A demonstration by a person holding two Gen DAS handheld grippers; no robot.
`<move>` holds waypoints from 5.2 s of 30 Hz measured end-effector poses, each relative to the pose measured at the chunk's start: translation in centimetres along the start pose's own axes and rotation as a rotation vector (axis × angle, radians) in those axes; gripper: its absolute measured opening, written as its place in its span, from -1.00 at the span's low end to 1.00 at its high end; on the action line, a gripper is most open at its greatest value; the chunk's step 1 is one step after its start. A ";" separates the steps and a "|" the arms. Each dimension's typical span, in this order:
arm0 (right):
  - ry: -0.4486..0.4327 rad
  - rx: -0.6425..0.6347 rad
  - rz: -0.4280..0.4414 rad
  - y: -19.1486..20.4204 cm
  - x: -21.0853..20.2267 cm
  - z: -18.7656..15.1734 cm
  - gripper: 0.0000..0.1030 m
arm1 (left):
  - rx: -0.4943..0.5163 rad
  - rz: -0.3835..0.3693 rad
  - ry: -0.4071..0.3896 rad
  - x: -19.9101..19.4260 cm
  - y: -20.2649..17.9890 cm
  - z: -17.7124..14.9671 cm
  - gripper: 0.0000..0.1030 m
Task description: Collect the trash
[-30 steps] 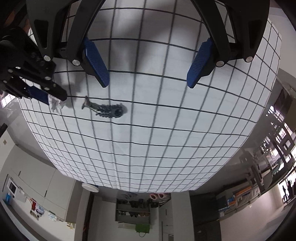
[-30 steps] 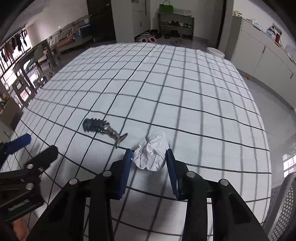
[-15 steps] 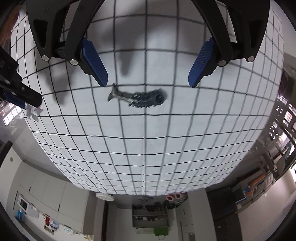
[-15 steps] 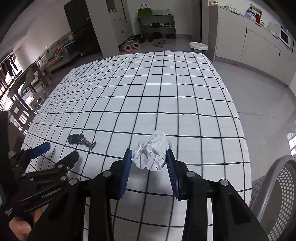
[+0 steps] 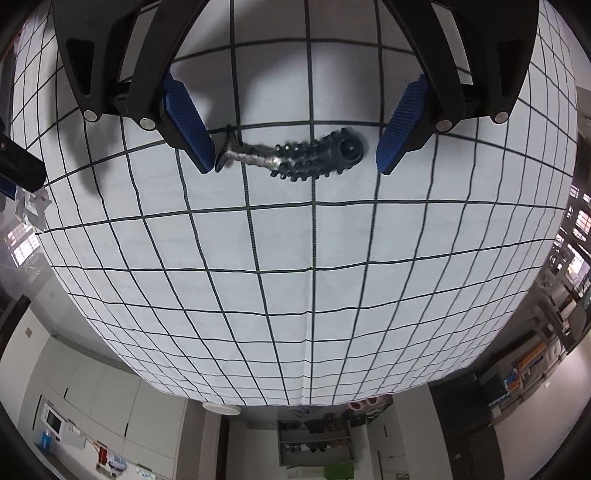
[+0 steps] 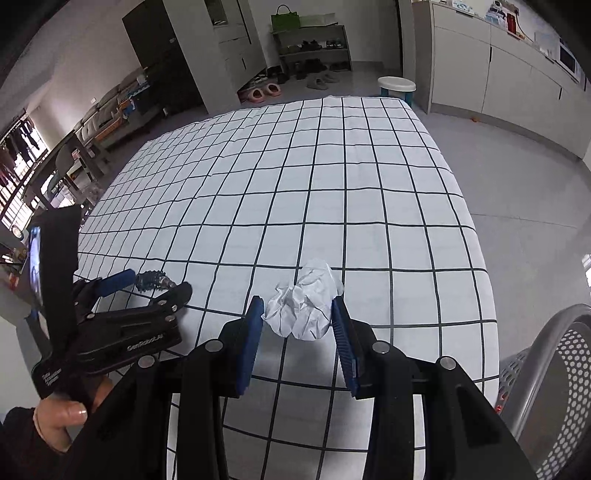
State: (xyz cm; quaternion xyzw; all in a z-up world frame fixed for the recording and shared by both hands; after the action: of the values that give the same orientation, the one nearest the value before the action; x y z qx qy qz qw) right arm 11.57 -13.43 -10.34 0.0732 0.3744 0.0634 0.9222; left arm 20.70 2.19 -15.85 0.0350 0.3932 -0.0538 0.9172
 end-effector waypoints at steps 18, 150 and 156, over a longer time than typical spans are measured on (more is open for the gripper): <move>-0.007 -0.001 0.002 -0.4 -0.4 0.0 -0.28 | 0.017 -0.012 -0.071 -2.4 -0.7 0.2 0.46; -0.237 0.331 -0.435 -25.7 -23.5 -11.5 0.37 | 0.334 -0.336 -0.238 -16.4 -32.2 -1.2 0.87; -0.235 0.328 -0.434 -25.7 -23.4 -11.5 0.37 | 0.332 -0.333 -0.236 -16.3 -32.2 -1.2 0.87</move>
State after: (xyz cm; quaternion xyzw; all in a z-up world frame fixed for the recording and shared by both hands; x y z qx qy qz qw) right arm -11.56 -41.62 -7.26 0.1464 0.2772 -0.2056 0.9271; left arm 4.60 -28.46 -5.54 0.1131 0.2695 -0.2716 0.9170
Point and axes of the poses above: each gripper's, at about its wrist camera, not at the fingertips, and x roughly the way its jaws point, y to its left, z to its top, the point moved 9 cm from there along x, roughly the way its jaws point, and after that the axes turned 13 degrees about -y, right-handed, at the moved point
